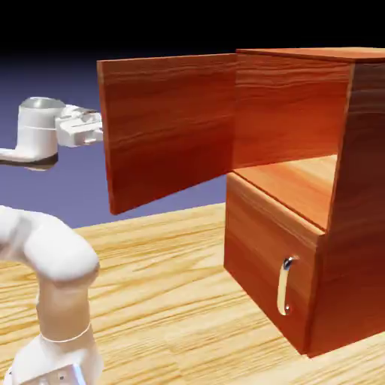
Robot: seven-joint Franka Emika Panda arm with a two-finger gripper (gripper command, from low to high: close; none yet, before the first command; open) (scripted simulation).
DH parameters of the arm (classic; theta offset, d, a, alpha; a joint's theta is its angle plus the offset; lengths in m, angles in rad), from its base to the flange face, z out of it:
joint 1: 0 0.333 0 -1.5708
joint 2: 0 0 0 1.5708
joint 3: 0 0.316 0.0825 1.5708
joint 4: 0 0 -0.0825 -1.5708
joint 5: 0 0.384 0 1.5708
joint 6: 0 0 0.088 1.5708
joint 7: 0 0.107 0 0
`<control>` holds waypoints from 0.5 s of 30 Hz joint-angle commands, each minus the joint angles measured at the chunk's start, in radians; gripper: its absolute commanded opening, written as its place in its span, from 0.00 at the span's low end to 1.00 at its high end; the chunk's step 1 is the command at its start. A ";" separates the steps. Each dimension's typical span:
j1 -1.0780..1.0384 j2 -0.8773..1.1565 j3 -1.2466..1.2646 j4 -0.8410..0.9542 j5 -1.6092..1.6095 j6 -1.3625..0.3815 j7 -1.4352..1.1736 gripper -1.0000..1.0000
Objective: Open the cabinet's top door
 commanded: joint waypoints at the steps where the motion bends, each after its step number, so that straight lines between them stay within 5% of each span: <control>1: -0.036 0.020 0.032 0.034 0.014 -0.026 0.007 0.00; 15: -0.544 0.115 0.428 0.435 0.145 -0.286 0.028 0.00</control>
